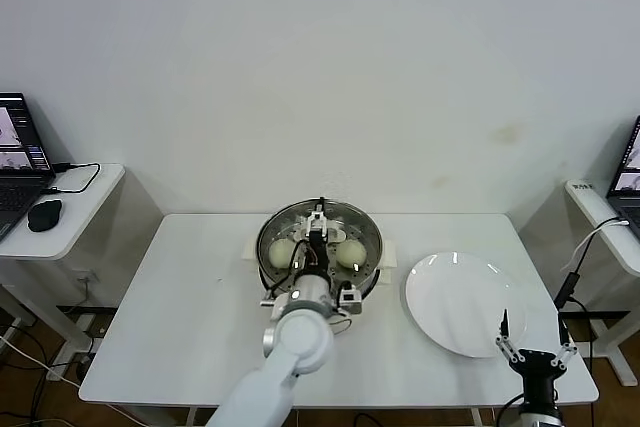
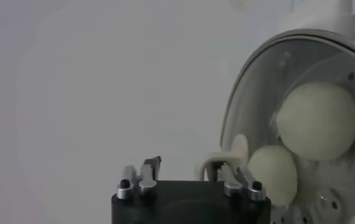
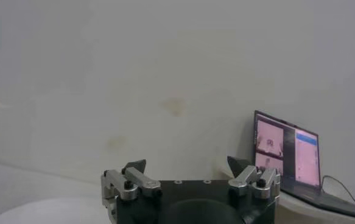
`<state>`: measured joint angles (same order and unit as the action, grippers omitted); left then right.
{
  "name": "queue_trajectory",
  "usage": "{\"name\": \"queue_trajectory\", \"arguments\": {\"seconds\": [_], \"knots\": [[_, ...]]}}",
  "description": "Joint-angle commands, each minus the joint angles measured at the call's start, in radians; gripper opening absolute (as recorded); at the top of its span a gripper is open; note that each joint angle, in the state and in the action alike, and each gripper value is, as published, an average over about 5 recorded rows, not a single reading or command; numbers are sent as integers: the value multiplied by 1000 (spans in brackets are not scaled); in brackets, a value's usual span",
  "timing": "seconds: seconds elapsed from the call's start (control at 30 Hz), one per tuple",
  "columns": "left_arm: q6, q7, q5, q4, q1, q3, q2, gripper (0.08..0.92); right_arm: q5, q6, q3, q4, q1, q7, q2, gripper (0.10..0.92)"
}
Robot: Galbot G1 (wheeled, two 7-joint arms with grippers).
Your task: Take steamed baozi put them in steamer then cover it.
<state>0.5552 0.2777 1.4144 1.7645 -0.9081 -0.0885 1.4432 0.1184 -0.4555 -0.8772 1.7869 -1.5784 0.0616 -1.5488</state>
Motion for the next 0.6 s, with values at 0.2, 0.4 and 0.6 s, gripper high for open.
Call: {"name": "queue_trajectory", "arguments": {"seconds": [0.2, 0.4, 0.6], "knots": [[-31, -113, -280, 396, -261, 103, -209, 822, -6, 1, -2, 19, -19, 0, 7, 822], [-151, -416, -639, 517, -395, 239, -270, 823, -14, -2, -6, 32, -37, 0, 17, 823], [-479, -533, -1301, 496, -563, 522, -257, 823, -16, 2, -2, 38, -44, -4, 13, 823]]}}
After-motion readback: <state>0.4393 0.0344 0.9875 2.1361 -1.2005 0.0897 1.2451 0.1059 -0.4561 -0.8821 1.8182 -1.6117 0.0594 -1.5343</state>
